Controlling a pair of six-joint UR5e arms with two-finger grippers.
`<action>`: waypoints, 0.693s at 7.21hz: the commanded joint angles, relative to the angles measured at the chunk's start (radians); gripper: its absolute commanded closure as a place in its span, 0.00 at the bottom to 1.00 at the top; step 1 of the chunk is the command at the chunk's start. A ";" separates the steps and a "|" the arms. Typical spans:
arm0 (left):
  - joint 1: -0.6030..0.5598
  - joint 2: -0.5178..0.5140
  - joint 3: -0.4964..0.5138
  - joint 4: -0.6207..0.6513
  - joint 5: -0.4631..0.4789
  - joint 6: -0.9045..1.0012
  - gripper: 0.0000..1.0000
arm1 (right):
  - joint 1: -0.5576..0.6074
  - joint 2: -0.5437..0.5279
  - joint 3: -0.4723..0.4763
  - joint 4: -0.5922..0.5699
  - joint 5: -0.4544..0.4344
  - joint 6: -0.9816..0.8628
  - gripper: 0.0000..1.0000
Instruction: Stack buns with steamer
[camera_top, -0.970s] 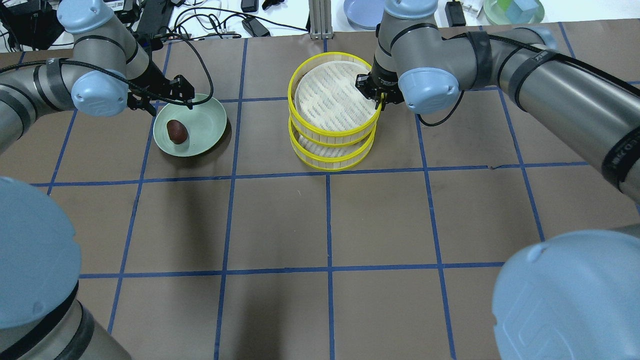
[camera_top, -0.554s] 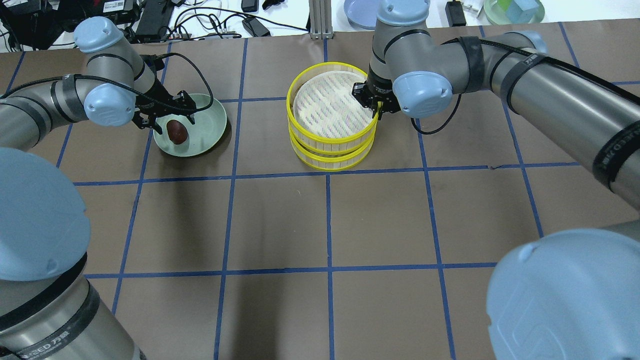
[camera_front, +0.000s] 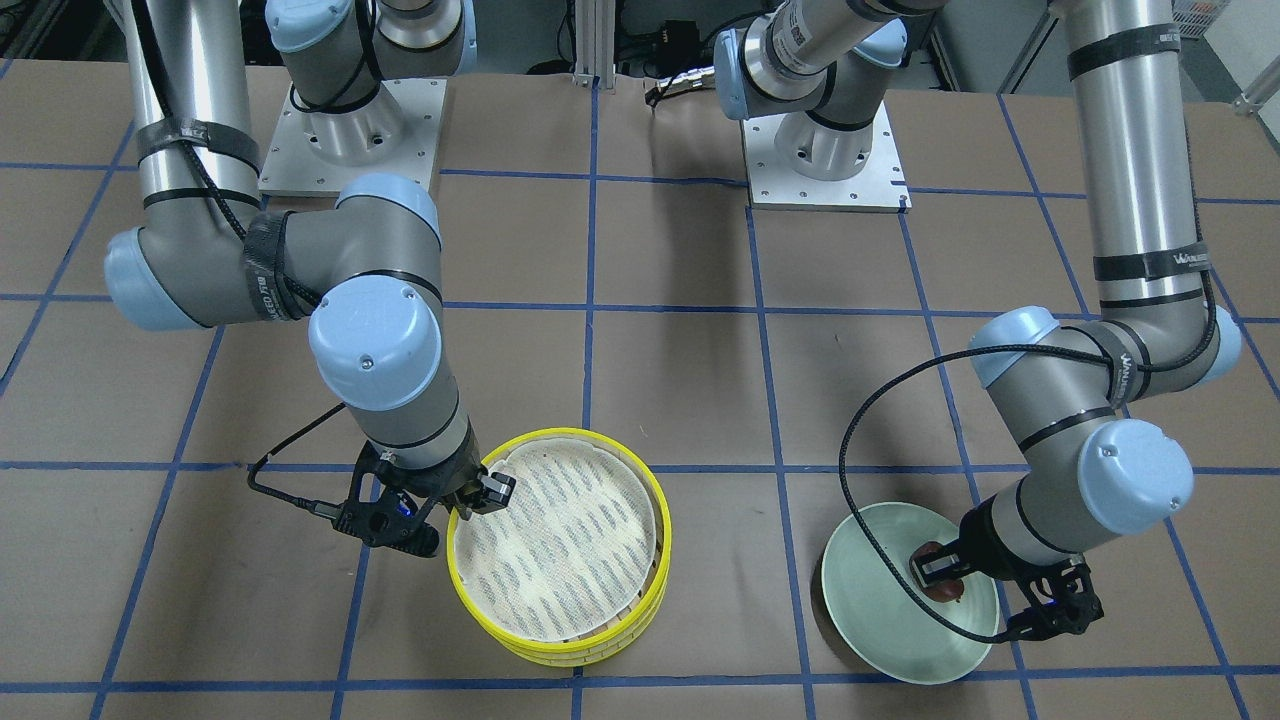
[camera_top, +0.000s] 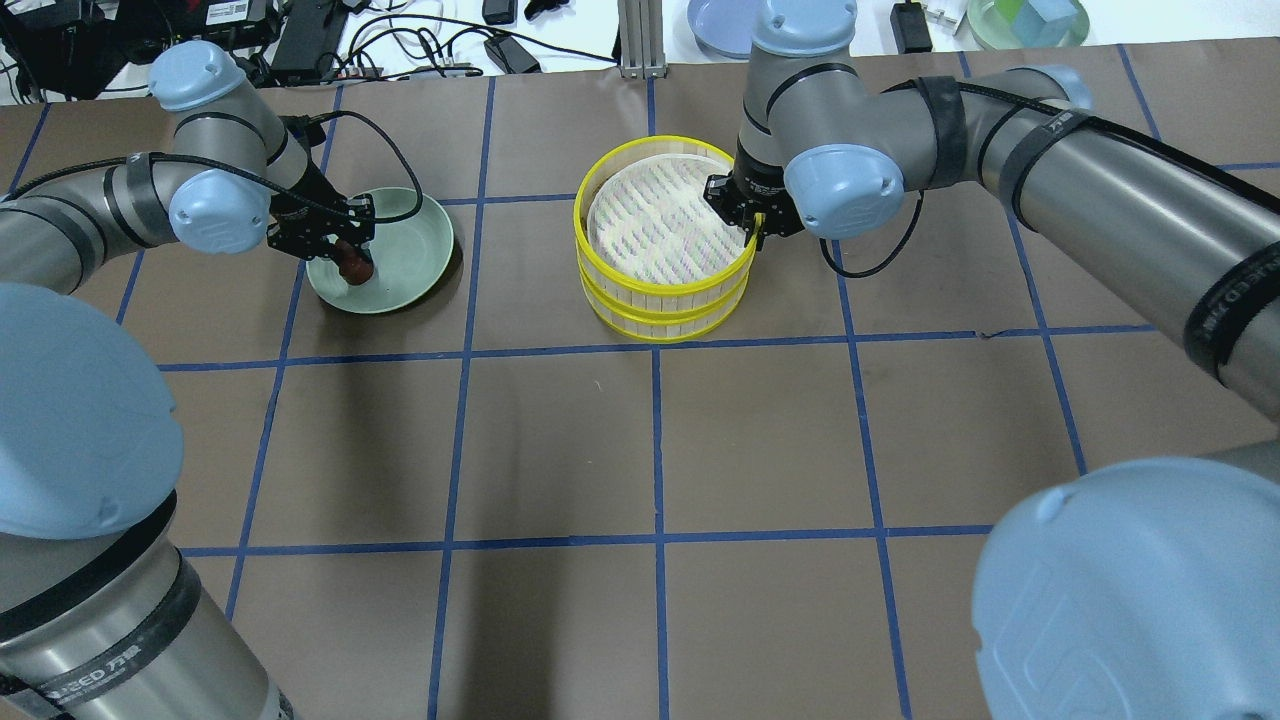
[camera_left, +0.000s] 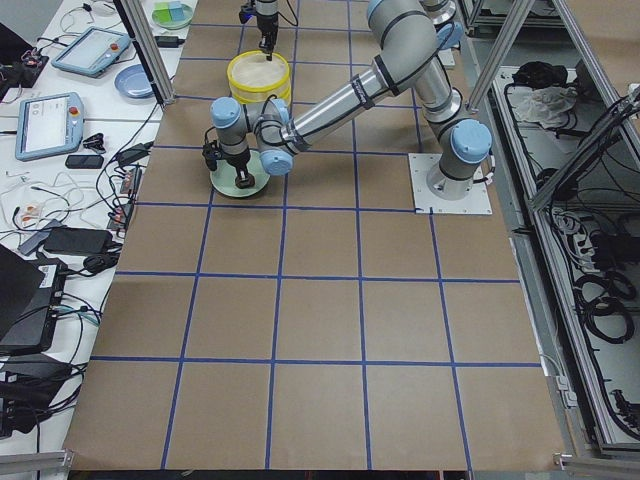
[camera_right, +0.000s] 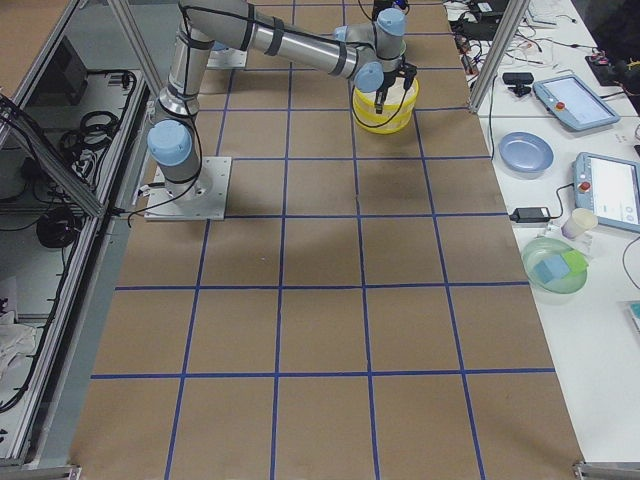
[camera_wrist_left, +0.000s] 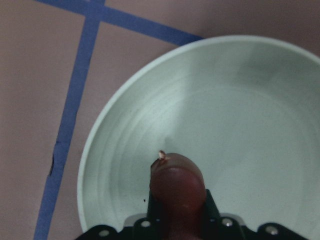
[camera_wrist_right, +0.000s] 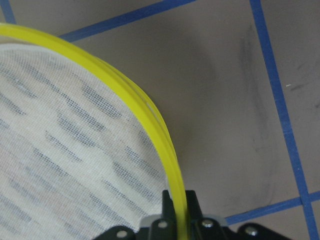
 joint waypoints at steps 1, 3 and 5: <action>-0.010 0.049 0.026 -0.002 -0.037 -0.079 1.00 | 0.000 0.003 0.004 0.000 -0.002 0.001 0.66; -0.073 0.113 0.032 -0.013 -0.109 -0.214 1.00 | 0.000 -0.006 0.013 -0.002 -0.005 0.013 0.10; -0.188 0.173 0.035 -0.004 -0.190 -0.389 1.00 | -0.004 -0.041 0.008 0.007 -0.005 -0.045 0.00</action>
